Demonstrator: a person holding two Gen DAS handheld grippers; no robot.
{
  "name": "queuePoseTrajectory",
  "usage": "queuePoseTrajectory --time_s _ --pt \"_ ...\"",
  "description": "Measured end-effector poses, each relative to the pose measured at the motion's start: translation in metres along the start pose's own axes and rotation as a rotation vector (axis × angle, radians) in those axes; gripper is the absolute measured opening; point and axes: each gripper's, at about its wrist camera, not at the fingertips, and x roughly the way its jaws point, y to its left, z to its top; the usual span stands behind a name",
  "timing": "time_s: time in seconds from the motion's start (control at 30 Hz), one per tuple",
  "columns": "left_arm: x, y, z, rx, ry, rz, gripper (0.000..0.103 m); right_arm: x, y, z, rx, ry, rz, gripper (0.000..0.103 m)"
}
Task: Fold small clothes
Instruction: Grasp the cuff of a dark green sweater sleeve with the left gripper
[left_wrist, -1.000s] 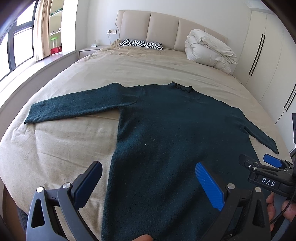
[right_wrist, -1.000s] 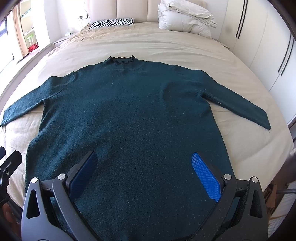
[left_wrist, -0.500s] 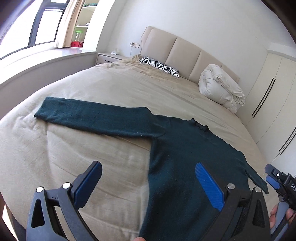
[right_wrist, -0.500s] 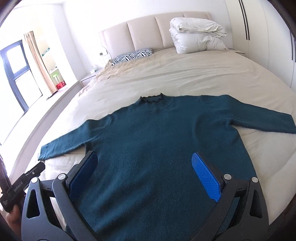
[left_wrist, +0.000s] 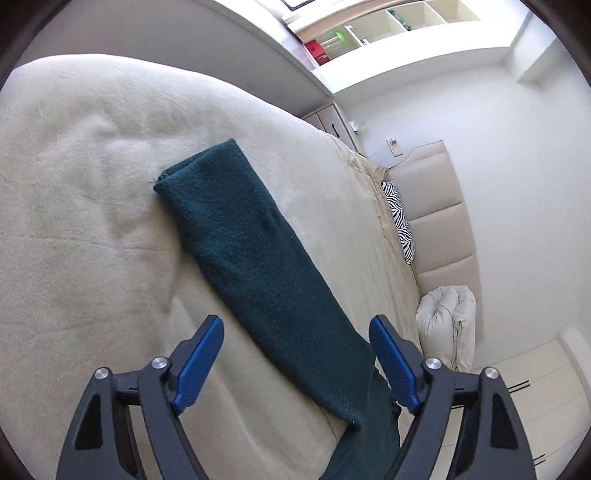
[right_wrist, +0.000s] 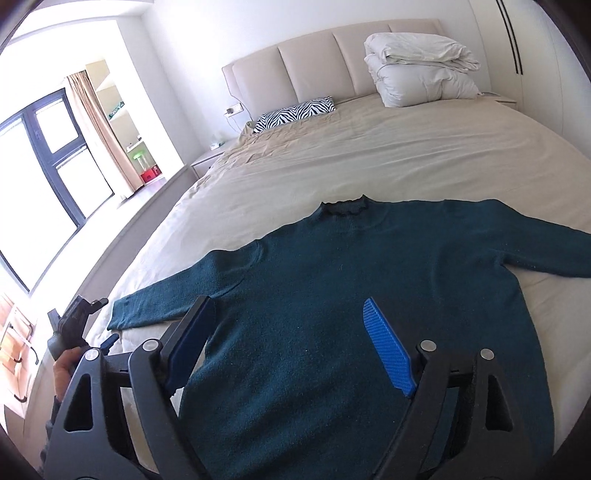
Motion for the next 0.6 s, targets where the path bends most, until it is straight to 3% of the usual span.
queuePoseTrajectory --time_s 0.13,0.3,0.37,0.43,0.5,0.6 --pt "0.015 0.030 0.016 -0.159 -0.041 0.003 0.072 0.017 -0.001 0.001 0.031 0.025 0.018 0.079" --pt "0.028 0.027 0.026 -0.191 -0.101 0.001 0.071 0.033 -0.007 0.001 0.070 0.043 0.037 0.079" --pt "0.035 0.029 0.033 -0.206 -0.114 0.007 0.060 0.036 -0.009 0.001 0.070 0.040 0.037 0.079" --pt "0.043 0.036 0.047 -0.231 -0.108 0.019 0.026 0.038 -0.012 0.002 0.073 0.039 0.037 0.079" --pt "0.049 0.037 0.052 -0.243 -0.099 0.037 0.010 0.038 -0.017 0.002 0.083 0.037 0.036 0.079" --pt "0.052 0.007 0.048 -0.107 -0.099 0.073 0.008 0.038 -0.029 0.002 0.107 0.037 0.039 0.079"
